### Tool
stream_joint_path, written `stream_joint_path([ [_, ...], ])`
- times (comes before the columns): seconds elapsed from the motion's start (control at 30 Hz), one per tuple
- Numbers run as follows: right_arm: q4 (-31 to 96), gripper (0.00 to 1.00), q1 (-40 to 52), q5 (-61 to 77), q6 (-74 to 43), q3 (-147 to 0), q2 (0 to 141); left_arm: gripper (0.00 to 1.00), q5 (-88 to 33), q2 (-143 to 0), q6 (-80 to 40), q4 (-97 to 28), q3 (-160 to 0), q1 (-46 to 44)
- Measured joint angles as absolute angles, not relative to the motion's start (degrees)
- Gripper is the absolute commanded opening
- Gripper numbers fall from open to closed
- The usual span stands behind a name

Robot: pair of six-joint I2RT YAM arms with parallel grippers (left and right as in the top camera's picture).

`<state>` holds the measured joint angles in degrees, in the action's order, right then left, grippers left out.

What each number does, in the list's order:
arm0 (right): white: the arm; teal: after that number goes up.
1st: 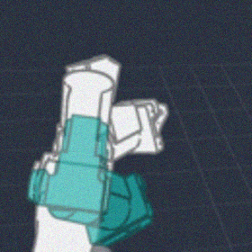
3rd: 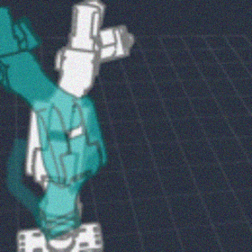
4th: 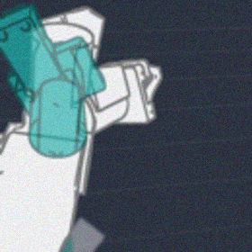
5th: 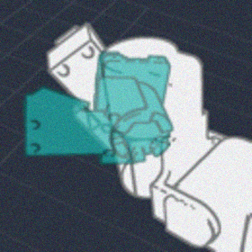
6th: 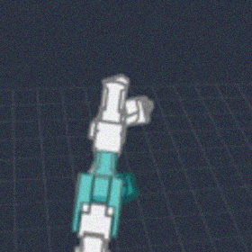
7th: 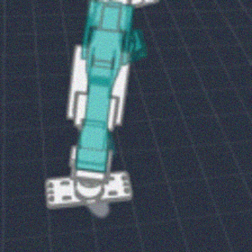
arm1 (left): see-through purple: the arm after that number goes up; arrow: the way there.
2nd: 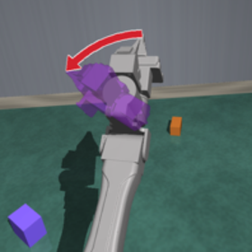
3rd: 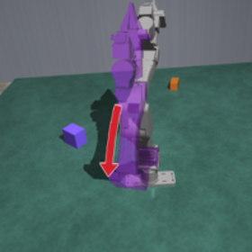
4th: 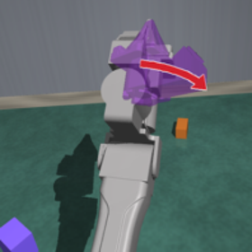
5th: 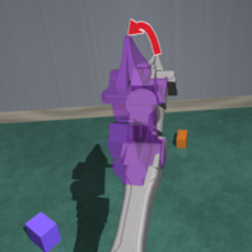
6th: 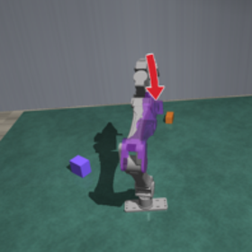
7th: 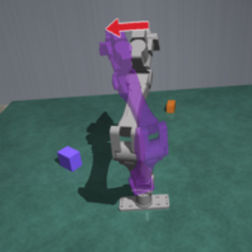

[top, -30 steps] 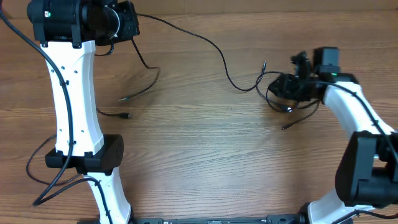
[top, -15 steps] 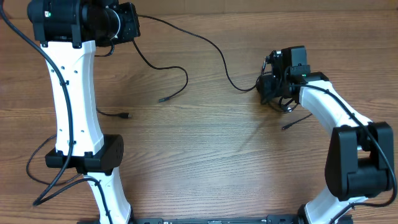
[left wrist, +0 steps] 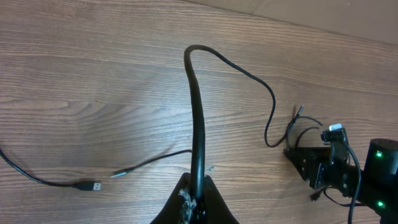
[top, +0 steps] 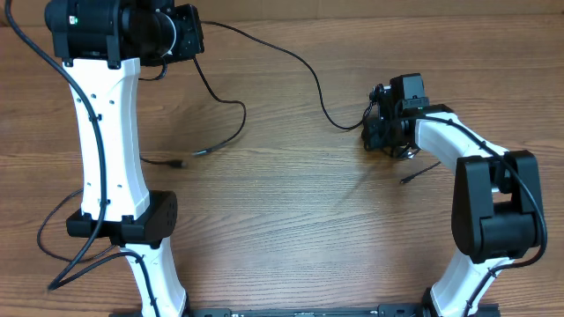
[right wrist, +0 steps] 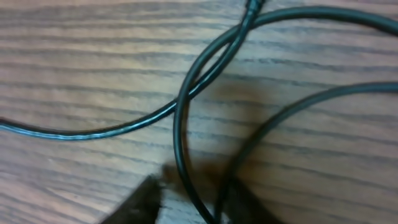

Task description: Untangle cables

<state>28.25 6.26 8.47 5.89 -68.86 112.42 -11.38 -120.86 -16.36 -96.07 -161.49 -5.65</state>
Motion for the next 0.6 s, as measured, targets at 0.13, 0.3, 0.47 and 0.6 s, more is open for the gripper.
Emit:
stream_joint_path([
  [0.13, 28.3, 0.18, 6.3, 8.6, 6.0, -68.9, 112.5, 0.04, -11.4, -120.9, -16.3, -96.1, -161.5, -5.7],
  [0.3, 29.2, 0.04, 6.3, 8.8, 6.0, -68.9, 112.5, 0.04, -11.4, -120.9, -16.3, -96.1, -161.5, -5.7],
  [0.47, 29.2, 0.04, 6.3, 9.2, 6.0, -68.9, 112.5, 0.04, -11.4, -120.9, -16.3, -96.1, -161.5, -5.7],
  [0.6, 29.5, 0.04, 6.3, 13.8, 6.0, -70.0, 112.4, 0.04, -11.4, -120.9, -16.3, -96.1, -161.5, -5.7],
])
